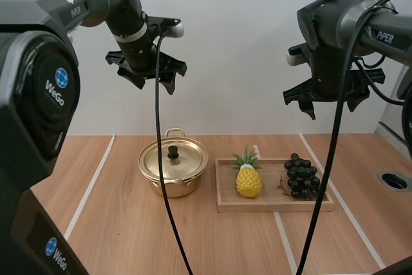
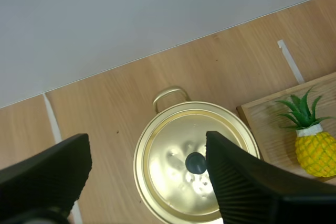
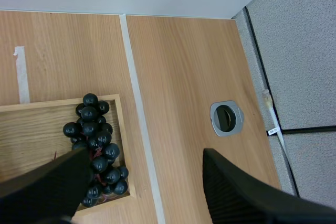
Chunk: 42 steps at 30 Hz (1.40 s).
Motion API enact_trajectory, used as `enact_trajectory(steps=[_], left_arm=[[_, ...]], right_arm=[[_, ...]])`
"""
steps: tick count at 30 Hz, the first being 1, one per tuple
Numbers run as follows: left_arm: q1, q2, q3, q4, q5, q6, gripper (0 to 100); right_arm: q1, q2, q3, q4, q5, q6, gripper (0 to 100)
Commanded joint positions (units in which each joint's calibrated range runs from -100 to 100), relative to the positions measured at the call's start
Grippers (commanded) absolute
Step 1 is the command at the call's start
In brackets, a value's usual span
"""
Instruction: Open the pot, put the grape inside, and close it
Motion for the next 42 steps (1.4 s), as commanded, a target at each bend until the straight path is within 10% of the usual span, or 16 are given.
enact_trajectory(steps=[1, 36, 42], left_arm=[[-0.17, 1.12, 1.40, -3.52, 0.00, 1.41, 100], [-0.19, 1.39, 19.46, -6.41, -18.09, 8.25, 100], [-2.43, 2.88, 19.46, -4.42, -18.43, 9.67, 100]], right_arm=[[-0.21, -0.45, 0.06, 2.14, 0.18, -1.28, 100], [-0.21, -0.45, 0.06, 8.00, 0.18, -4.41, 100], [-0.21, -0.45, 0.06, 8.00, 0.18, -4.41, 100]])
